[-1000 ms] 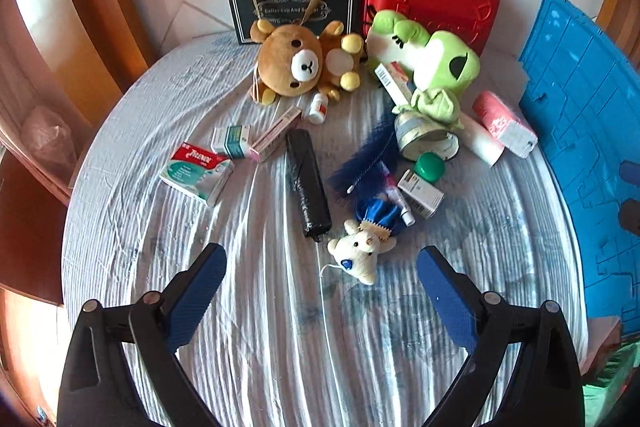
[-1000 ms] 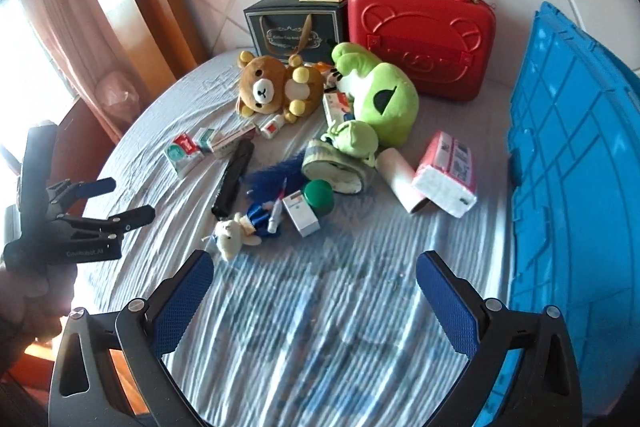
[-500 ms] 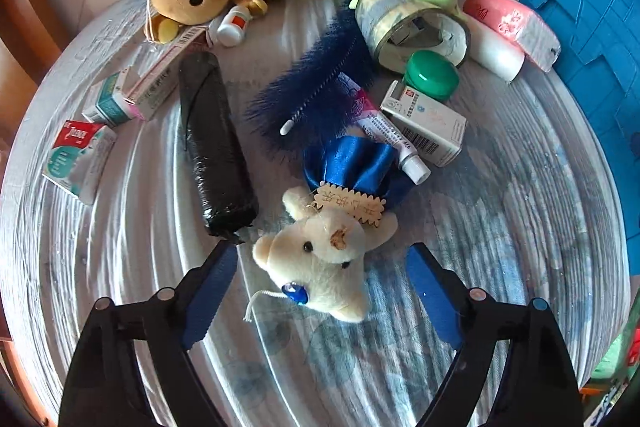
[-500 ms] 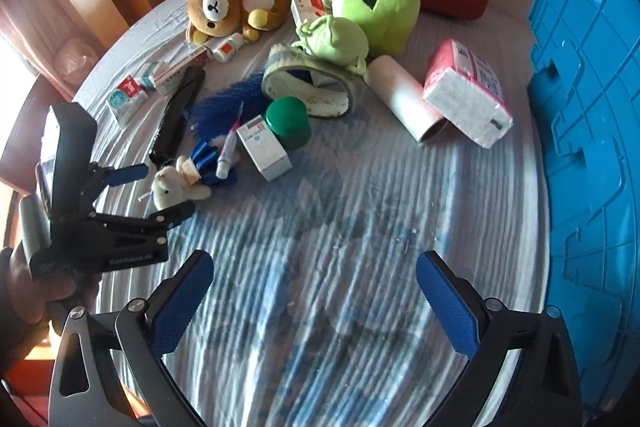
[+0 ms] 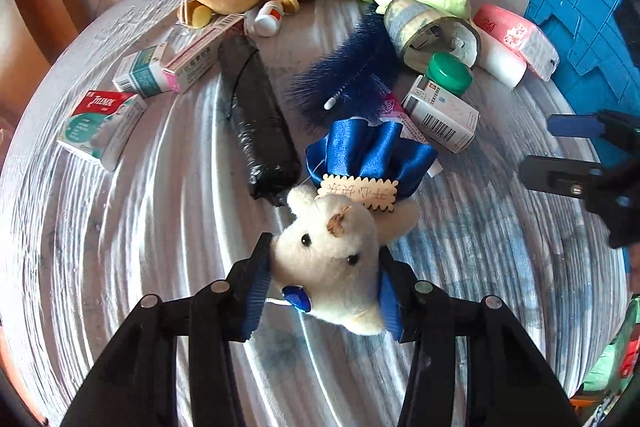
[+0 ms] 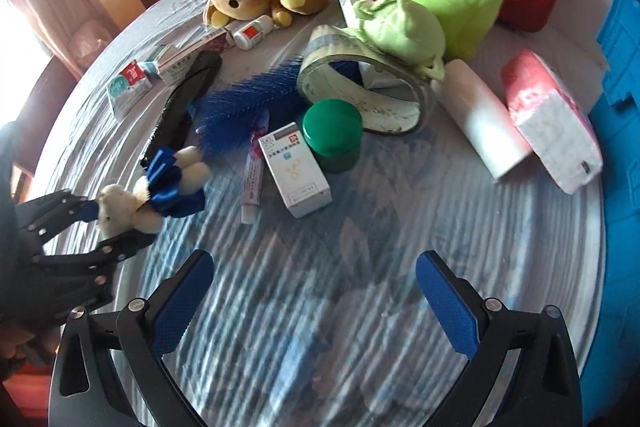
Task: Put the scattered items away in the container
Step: 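Grasp the white teddy in a blue dress with the left tool while the right tool reaches a medicine box, then close the right tool on the white medicine box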
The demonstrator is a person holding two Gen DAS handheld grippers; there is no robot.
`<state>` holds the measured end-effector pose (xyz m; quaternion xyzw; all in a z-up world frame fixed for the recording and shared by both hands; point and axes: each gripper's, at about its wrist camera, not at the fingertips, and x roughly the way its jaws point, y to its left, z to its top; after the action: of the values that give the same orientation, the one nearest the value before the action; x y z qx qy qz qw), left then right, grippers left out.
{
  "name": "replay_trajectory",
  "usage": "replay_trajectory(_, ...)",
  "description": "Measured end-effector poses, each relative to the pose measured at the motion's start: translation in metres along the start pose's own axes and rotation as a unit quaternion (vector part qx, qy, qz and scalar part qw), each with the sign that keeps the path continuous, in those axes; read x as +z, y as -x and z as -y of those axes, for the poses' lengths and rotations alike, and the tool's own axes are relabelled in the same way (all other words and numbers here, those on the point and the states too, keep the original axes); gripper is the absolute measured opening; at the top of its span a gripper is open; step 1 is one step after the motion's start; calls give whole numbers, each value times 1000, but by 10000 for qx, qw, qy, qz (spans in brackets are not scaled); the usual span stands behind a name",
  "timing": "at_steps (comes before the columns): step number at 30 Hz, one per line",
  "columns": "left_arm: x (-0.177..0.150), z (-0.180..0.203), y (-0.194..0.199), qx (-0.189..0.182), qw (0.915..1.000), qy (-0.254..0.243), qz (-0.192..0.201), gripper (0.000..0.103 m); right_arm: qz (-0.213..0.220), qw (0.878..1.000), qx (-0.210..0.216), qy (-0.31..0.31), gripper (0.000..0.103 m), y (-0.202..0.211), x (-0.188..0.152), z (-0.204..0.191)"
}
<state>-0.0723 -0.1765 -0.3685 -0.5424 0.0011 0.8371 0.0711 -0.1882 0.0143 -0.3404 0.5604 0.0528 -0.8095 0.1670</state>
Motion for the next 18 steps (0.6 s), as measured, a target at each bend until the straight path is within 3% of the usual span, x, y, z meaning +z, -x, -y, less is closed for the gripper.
replay_trajectory(2,-4,-8,6,12,10000,63,12,46,16,9999,-94,115,102,-15,5,-4)
replay_trajectory(11,-17,-29,25,-20,9996,255,109,46,-3,9997,-201,131,75,-49,23,-7)
replay_trajectory(14,-19,-32,27,-2,9996,249,96,46,-43,9997,-129,183,54,-56,29,-10)
replay_trajectory(17,-17,-32,29,10,9997,222,110,46,-56,9997,-57,221,49,-60,32,-13)
replay_trajectory(18,-17,-31,30,15,9997,217,119,46,-61,9997,-65,223,42,-60,33,-14)
